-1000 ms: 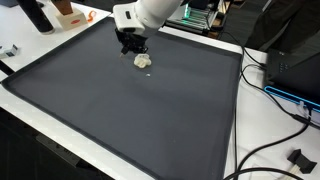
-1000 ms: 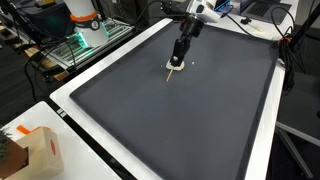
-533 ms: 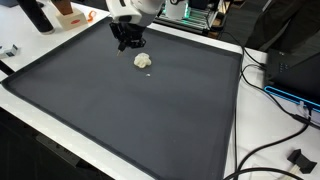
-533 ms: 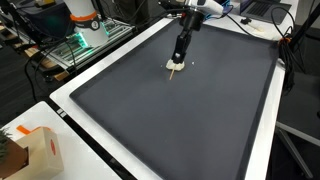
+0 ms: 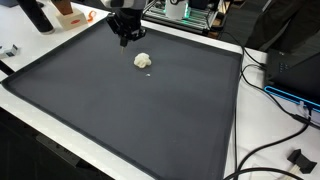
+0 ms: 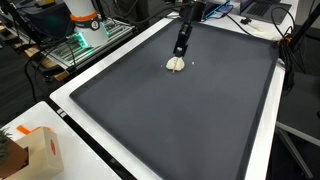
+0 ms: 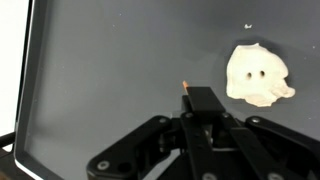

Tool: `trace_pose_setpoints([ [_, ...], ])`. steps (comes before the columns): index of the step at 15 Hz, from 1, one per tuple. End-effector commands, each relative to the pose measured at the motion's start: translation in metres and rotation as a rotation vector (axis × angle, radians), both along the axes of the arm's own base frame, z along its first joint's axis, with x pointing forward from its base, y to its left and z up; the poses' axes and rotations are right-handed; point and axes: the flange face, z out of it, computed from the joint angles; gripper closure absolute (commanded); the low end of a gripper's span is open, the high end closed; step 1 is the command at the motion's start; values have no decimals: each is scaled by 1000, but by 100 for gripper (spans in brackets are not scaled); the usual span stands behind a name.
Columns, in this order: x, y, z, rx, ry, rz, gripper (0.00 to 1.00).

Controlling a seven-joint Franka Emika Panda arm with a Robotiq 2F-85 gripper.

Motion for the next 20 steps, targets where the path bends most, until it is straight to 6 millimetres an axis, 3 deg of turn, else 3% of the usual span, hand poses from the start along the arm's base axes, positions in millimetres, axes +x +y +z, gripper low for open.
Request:
trace_pose_setpoints([
  [1,-10,-9,16,106,34,38,97],
  [10,-12,-27,45,298,73,104,97],
  [20,-15,-36,60,396,74,143,97],
])
